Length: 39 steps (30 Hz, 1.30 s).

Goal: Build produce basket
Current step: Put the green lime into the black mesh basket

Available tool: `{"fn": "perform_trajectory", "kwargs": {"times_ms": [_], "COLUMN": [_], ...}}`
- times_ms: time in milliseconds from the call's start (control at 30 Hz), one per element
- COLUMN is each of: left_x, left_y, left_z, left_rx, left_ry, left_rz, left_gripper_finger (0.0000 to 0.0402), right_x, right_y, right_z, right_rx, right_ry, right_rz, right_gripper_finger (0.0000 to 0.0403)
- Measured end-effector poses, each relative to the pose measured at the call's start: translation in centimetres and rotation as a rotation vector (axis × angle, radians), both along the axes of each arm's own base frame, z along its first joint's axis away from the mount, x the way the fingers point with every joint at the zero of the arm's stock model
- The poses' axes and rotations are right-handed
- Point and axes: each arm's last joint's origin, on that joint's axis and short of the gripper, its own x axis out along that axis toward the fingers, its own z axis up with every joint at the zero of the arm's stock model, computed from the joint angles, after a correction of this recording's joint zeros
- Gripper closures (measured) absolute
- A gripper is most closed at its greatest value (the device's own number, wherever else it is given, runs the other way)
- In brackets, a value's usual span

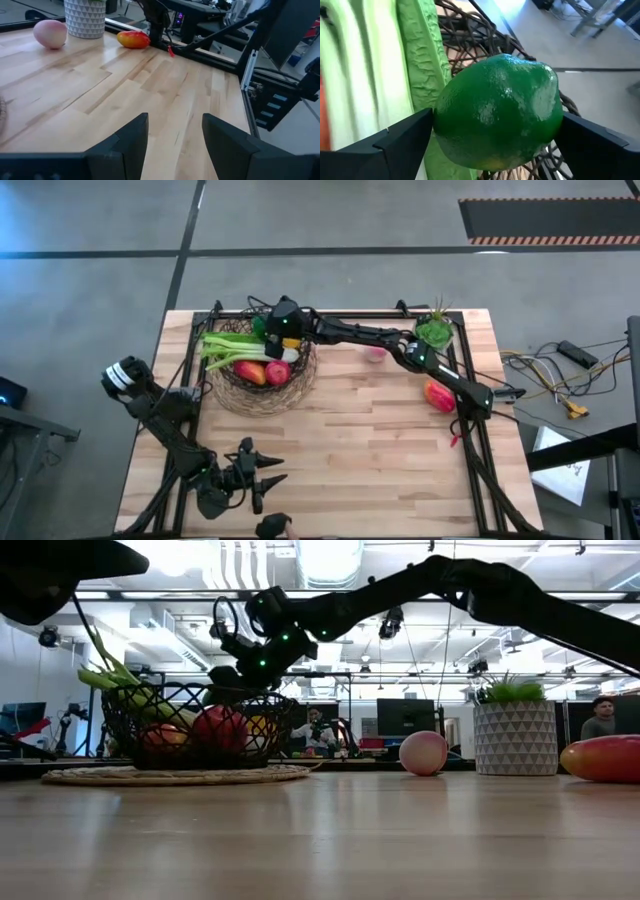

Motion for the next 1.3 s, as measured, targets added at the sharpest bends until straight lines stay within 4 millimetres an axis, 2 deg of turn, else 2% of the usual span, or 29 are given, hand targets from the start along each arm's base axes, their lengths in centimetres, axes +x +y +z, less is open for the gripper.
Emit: {"fn": "perform_trajectory", "kwargs": {"times_ms": [167,400,533,700,933,1133,1233,1300], "left_x": [0.0,0.0,0.0,0.0,0.0,-0.1,-0.2,-0.2], "left_y": [0.1,0.1,0.1,0.1,0.1,0.4,0.5,0.5], "left_z": [0.0,0.0,0.0,0.0,0.0,-0.3,-0.4,-0.4], "left_rx": [0.004,0.004,0.004,0.006,0.018,0.033,0.037,0.036], "left_ry": [-0.006,-0.006,-0.006,-0.007,-0.015,-0.016,-0.012,-0.013], "left_rz": [0.014,0.014,0.015,0.018,0.038,0.057,0.058,0.058], "left_gripper_finger": [0.023,0.023,0.023,0.023,0.023,0.023,0.023,0.023], "right_x": [0.1,-0.8,-1.4,-2.1,-3.2,-3.2,-3.0,-2.8], "right_y": [0.2,0.3,0.3,-0.4,-2.9,-3.4,-3.4,-3.3], "right_z": [0.8,4.1,5.0,4.5,4.2,3.3,2.9,2.4], "right_rx": [0.017,-0.039,-0.015,0.029,0.088,0.141,0.098,0.008], "right_ry": [-0.036,-0.068,-0.054,0.014,0.026,0.017,0.031,0.07], "right_rz": [0.072,0.099,0.191,0.24,0.155,0.11,0.137,0.198], "right_gripper_finger": [0.0024,0.0024,0.0023,0.0023,0.0023,0.0023,0.0023,0.0023]}}
